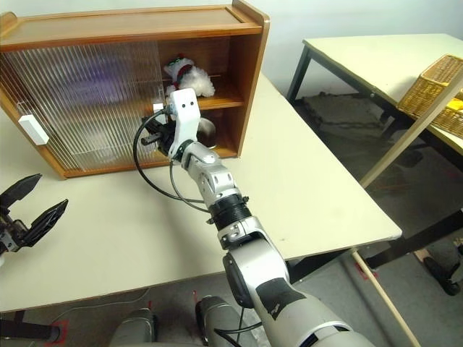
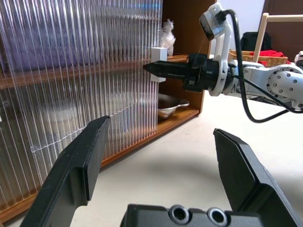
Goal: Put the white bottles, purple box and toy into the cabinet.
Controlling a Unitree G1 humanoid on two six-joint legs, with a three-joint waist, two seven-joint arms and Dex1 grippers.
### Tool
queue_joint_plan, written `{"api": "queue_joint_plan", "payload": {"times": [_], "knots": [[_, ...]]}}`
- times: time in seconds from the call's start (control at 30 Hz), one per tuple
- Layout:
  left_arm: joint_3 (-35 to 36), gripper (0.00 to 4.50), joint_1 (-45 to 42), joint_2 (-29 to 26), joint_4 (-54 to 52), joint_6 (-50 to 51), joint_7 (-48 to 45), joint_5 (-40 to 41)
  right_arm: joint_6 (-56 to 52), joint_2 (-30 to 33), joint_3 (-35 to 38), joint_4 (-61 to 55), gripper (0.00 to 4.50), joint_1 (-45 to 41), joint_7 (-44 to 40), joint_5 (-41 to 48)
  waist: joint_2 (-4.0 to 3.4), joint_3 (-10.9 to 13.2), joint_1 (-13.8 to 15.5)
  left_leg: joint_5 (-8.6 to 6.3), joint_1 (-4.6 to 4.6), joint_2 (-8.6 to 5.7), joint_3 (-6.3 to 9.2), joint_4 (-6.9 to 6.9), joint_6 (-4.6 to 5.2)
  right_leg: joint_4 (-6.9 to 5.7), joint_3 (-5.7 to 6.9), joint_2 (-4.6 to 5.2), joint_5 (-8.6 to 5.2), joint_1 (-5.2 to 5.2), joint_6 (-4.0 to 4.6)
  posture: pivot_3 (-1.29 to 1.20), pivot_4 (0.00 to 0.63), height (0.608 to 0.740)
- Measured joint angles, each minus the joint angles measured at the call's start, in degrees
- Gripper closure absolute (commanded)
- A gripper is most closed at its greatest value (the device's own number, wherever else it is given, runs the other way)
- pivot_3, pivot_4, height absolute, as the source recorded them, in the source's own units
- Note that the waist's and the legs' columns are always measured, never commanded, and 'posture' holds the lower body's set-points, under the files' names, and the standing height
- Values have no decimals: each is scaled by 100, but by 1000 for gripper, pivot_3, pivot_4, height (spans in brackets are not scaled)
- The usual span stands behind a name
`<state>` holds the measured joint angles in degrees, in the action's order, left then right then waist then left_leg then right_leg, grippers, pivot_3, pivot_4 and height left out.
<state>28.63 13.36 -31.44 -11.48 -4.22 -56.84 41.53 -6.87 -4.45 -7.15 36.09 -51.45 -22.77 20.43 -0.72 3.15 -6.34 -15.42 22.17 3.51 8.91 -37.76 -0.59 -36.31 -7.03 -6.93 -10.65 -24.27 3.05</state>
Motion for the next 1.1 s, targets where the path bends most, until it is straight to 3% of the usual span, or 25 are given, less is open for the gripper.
{"api": "queue_joint_plan", "payload": {"times": [0.63,1.1], "knots": [[0,0,-118,-2,29,0,-76,0,-32,43,244,124,4486,-96,306,-285,1,-1,-1,0,1,-2,1,-3,0,0,0,1,6,1,-3,-141,45,740],[0,0,-167,-5,74,0,-149,0,-554,587,595,-835,4486,373,410,-336,9,-6,-12,2,0,-11,2,-16,3,2,-2,3,14,12,-16,-152,48,740]]}}
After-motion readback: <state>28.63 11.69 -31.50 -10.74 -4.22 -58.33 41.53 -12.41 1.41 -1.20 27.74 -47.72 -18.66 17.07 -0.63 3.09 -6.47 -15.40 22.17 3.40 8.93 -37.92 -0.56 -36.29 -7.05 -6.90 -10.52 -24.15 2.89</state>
